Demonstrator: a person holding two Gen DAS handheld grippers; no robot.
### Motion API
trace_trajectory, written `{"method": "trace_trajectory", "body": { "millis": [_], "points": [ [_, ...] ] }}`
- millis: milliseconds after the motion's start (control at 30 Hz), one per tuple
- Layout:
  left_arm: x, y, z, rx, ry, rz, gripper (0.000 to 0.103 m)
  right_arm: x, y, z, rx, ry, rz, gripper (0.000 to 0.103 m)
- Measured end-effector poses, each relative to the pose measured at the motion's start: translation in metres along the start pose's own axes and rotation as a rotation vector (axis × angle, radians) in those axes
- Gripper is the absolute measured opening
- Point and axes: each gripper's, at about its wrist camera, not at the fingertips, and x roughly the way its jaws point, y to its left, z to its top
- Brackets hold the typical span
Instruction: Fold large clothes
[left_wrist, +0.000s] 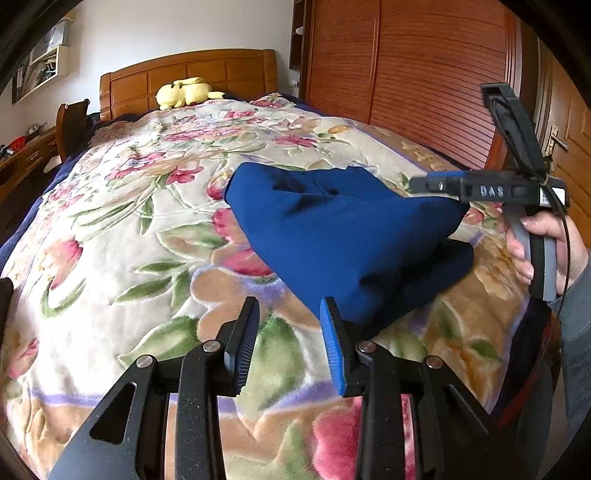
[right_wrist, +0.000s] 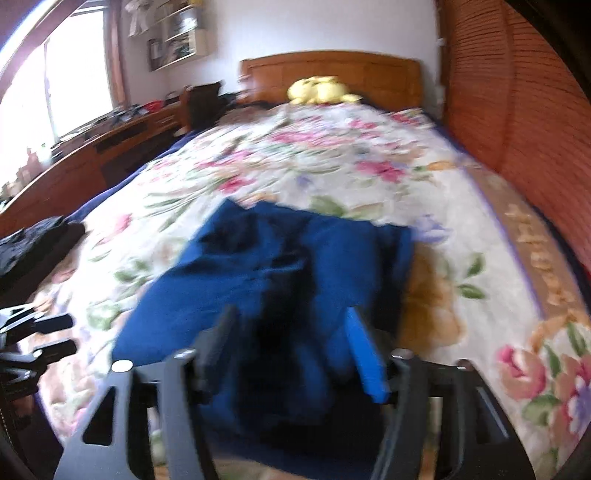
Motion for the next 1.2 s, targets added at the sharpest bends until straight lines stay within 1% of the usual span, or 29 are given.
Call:
{"method": "trace_trajectory", "body": {
  "millis": [67,133,200,267,300,333,367,400,500,533,633,700,767,833,867,933,967,1000,1033,1100,1133,1200],
  "points": [
    [0.0,0.005,-0.001,-0.012,-0.001,-0.007,0.035,0.008,0.01,0.001,-0.031,0.041,0.023,0.074],
    [0.0,0.01,-0.002,-0.021,-0.001,-0.011,0.035,0.02,0.015,-0.001,-0.052,0.091,0.022,0.074],
    [0.001,0.014,-0.001,-0.024,-0.003,-0.012,0.035,0.036,0.014,-0.005,-0.03,0.144,0.031,0.075],
    [0.004,0.017,0.0,-0.025,-0.001,-0.014,0.035,0.051,0.011,-0.01,-0.012,0.189,0.062,0.075],
    [0.006,0.018,0.002,-0.023,0.0,-0.016,0.035,0.055,0.01,-0.012,-0.005,0.196,0.076,0.067],
    [0.009,0.019,0.003,-0.021,0.001,-0.018,0.035,0.057,0.009,-0.013,0.002,0.198,0.101,0.055],
    [0.012,0.02,0.006,-0.018,0.004,-0.024,0.035,0.057,0.007,-0.015,0.008,0.193,0.143,0.028],
    [0.015,0.021,0.009,-0.013,0.002,-0.034,0.035,0.054,0.006,-0.015,0.015,0.181,0.178,0.017],
    [0.027,0.022,0.023,0.005,0.001,-0.054,0.035,0.027,0.005,-0.013,-0.021,0.093,0.139,0.012],
    [0.031,0.022,0.029,0.012,0.001,-0.063,0.035,0.017,0.007,-0.015,-0.029,0.071,0.115,0.012],
    [0.046,0.02,0.052,0.044,-0.005,-0.079,0.035,-0.019,-0.005,-0.018,-0.037,0.002,0.014,0.011],
    [0.058,0.021,0.07,0.045,-0.008,-0.104,0.035,-0.029,-0.018,-0.027,-0.036,0.015,-0.034,0.011],
    [0.074,0.023,0.085,0.033,0.003,-0.134,0.035,-0.022,-0.028,-0.038,-0.019,0.052,-0.086,0.011],
    [0.096,0.025,0.101,0.025,0.025,-0.157,0.036,-0.008,-0.035,-0.052,0.012,0.102,-0.085,0.012],
    [0.107,0.026,0.106,0.022,0.035,-0.16,0.04,-0.005,-0.035,-0.057,0.021,0.106,-0.082,0.012],
    [0.126,0.029,0.115,0.013,0.057,-0.163,0.04,-0.006,-0.032,-0.06,0.031,0.085,-0.093,0.013],
    [0.132,0.03,0.118,0.013,0.062,-0.161,0.04,-0.007,-0.032,-0.061,0.041,0.075,-0.096,0.015],
    [0.14,0.032,0.123,0.016,0.066,-0.154,0.04,-0.009,-0.032,-0.062,0.06,0.064,-0.096,0.021],
    [0.145,0.034,0.126,0.021,0.066,-0.147,0.04,-0.012,-0.034,-0.064,0.077,0.058,-0.092,0.023],
    [0.159,0.038,0.134,0.027,0.069,-0.129,0.04,-0.012,-0.034,-0.063,0.09,0.059,-0.099,0.034],
    [0.165,0.04,0.137,0.023,0.073,-0.124,0.04,-0.018,-0.035,-0.067,0.09,0.055,-0.109,0.037],
    [0.181,0.046,0.144,0.006,0.089,-0.127,0.04,-0.024,-0.037,-0.067,0.096,0.036,-0.133,0.05]
  ]
}}
